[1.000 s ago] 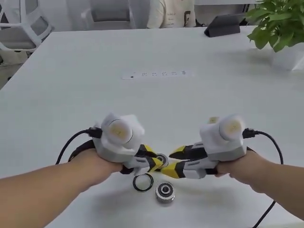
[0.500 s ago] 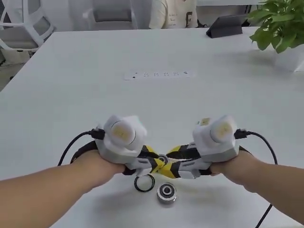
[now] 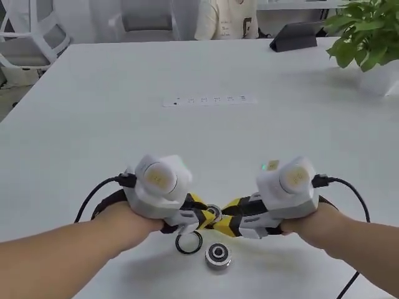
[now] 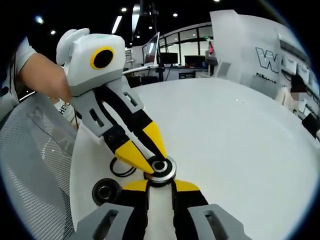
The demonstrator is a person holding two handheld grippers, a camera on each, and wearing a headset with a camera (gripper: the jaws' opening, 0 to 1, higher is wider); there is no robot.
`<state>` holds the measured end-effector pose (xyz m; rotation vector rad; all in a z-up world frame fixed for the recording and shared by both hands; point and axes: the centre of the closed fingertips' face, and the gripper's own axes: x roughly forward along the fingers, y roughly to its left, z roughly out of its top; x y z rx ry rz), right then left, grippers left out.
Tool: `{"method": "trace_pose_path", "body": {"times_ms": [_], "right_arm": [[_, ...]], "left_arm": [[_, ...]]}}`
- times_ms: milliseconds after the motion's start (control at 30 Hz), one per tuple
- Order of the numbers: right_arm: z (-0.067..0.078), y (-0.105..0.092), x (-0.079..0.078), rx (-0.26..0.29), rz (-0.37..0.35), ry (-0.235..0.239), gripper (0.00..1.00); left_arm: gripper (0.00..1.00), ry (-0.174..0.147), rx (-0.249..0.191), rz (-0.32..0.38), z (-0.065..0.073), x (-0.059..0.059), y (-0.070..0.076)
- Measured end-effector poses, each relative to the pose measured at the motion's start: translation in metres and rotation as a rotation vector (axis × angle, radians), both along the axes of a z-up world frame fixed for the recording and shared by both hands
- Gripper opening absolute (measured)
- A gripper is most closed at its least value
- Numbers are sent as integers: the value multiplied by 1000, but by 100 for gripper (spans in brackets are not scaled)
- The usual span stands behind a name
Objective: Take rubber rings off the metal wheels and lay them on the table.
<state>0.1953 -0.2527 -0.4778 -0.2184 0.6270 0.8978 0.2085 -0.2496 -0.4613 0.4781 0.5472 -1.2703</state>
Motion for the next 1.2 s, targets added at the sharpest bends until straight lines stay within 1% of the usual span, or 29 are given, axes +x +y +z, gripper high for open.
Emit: {"method": "trace_pose_path", "body": {"times_ms": [100, 233, 400, 567, 667, 833, 867, 1067, 1133, 1200], "right_arm": [[0, -1, 0, -2, -3, 4, 11], [-1, -1, 0, -2, -7, 7, 10], [-2, -3, 0, 2, -20, 18, 4], [-2, -4, 1, 2, -29, 21, 2], [-1, -6, 1, 15, -47, 35, 1], [1, -9, 3, 25, -68, 44, 0], [1, -9, 3, 36, -71, 50, 0], [1, -9, 4, 64, -101, 73, 0], [2, -11, 5, 95, -135, 98, 0], [3, -12, 7, 117, -156, 107, 0]], "left_arm": [[7, 1, 0, 2, 0, 0, 0], [7, 3, 2, 6, 0, 0, 0], [7, 2, 2, 11, 0, 0, 0], [7, 3, 3, 16, 0, 0, 0], [7, 2, 4, 17, 0, 0, 0], [7, 2, 8, 18, 0, 0, 0], [7, 2, 9, 19, -1, 0, 0], [7, 3, 11, 25, -1, 0, 0], [7, 3, 12, 26, -1, 0, 0], [7, 2, 14, 27, -1, 0, 0]]}}
